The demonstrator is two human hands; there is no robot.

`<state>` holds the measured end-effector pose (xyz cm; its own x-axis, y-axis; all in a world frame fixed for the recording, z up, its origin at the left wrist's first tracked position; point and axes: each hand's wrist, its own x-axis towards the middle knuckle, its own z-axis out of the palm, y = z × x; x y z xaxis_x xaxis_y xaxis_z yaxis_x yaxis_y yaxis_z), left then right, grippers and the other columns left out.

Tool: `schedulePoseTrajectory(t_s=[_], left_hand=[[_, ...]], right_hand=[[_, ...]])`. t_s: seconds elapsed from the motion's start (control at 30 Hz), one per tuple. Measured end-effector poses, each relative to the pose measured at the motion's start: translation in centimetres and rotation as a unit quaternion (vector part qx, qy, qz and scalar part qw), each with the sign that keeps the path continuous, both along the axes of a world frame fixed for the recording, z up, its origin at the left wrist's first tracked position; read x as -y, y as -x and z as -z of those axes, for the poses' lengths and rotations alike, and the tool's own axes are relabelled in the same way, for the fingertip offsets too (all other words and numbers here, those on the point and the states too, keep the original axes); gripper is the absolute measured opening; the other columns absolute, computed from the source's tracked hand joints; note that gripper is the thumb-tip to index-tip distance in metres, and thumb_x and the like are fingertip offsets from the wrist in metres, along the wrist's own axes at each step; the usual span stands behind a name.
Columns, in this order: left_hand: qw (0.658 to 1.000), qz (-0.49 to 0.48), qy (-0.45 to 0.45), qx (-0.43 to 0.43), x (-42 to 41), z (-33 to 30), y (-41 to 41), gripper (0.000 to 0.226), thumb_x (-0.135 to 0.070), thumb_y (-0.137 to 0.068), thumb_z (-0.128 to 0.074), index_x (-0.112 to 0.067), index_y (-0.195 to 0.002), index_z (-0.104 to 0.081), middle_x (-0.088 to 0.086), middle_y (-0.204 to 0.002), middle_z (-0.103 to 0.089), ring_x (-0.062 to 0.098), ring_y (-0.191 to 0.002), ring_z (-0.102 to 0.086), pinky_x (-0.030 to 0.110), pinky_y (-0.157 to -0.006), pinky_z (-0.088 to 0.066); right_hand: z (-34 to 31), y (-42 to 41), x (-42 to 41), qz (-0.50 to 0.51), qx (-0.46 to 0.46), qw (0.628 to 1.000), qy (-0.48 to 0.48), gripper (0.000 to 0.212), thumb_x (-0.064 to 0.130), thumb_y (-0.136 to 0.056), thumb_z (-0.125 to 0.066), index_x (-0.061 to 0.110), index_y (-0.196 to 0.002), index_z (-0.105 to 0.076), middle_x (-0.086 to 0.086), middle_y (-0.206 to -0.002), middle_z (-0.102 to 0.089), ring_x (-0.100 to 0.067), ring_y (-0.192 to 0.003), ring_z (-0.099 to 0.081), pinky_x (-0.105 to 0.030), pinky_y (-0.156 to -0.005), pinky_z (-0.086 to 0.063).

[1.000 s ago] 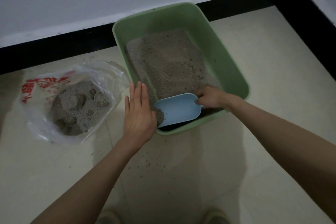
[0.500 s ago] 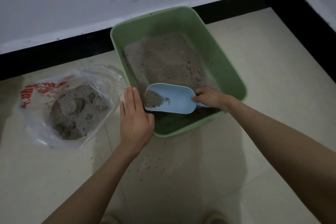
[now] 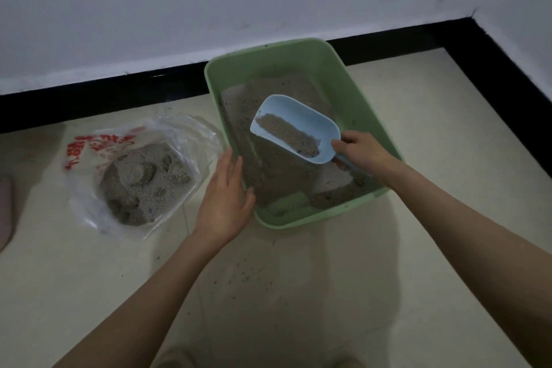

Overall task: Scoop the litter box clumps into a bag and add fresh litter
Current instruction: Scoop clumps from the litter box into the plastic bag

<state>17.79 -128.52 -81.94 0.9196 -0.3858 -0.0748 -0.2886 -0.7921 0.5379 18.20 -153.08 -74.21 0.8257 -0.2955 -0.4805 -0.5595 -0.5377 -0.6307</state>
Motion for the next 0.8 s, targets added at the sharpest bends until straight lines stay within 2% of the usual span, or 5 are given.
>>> schedulePoseTrajectory(t_s=[0.13,0.23,0.37,0.53,0.8], left_hand=[[0.994,-0.056,0.075,0.055,-3.7,0.1,0.9,0.050,-0.024,-0.094,-0.037,-0.008,-0.141,-0.035,0.006,-0.153,-0.025,0.008,-0.141,-0.005,0.029,-0.114,-0.013],[0.984,-0.128,0.083,0.095,-7.5,-0.2,0.9,0.047,-0.017,-0.087,-0.039,-0.004,-0.131,-0.046,0.012,-0.145,-0.037,0.019,-0.142,-0.017,0.031,-0.112,-0.017],[0.960,-0.223,0.031,0.169,-13.4,-0.8,-0.5,0.053,0.005,-0.074,-0.057,0.003,-0.126,-0.046,0.025,-0.134,-0.042,0.037,-0.132,-0.030,0.046,-0.112,-0.026],[0.941,-0.339,-0.017,0.006,-17.5,0.0,-1.5,0.083,-0.025,-0.082,-0.065,-0.003,-0.145,-0.015,0.027,-0.148,-0.018,0.042,-0.136,-0.021,0.052,-0.107,-0.028],[0.940,-0.339,0.049,-0.008,-17.5,0.0,-1.5,0.065,-0.002,-0.087,-0.051,-0.002,-0.144,-0.020,0.020,-0.146,-0.027,0.034,-0.133,-0.029,0.041,-0.106,-0.030]], right_hand=[[-1.4,-0.7,-2.4,-0.042,0.019,0.999,-0.026,0.023,0.018,-0.098,-0.044,0.001,-0.099,-0.060,-0.005,-0.076,-0.060,-0.010,-0.058,-0.054,-0.007,-0.046,-0.043],[-1.9,-1.7,-5.1,-0.090,0.016,0.995,-0.050,0.025,0.024,-0.097,-0.047,0.006,-0.091,-0.063,-0.010,-0.080,-0.064,-0.016,-0.059,-0.059,-0.030,-0.066,-0.052],[-3.0,-3.6,-10.2,-0.196,-0.005,0.981,-0.004,0.028,0.026,-0.097,-0.046,0.007,-0.079,-0.057,-0.002,-0.066,-0.060,-0.006,-0.046,-0.056,-0.015,-0.048,-0.044],[-4.1,-6.4,-17.4,-0.310,-0.050,0.948,0.049,0.036,0.025,-0.094,-0.050,0.009,-0.062,-0.049,0.001,-0.044,-0.053,-0.012,-0.041,-0.049,-0.021,-0.044,-0.042],[-5.1,-6.5,-23.9,-0.458,0.049,0.814,0.354,0.030,0.020,-0.092,-0.048,0.010,-0.120,-0.052,-0.007,-0.116,-0.057,-0.029,-0.100,-0.057,-0.034,-0.074,-0.038]])
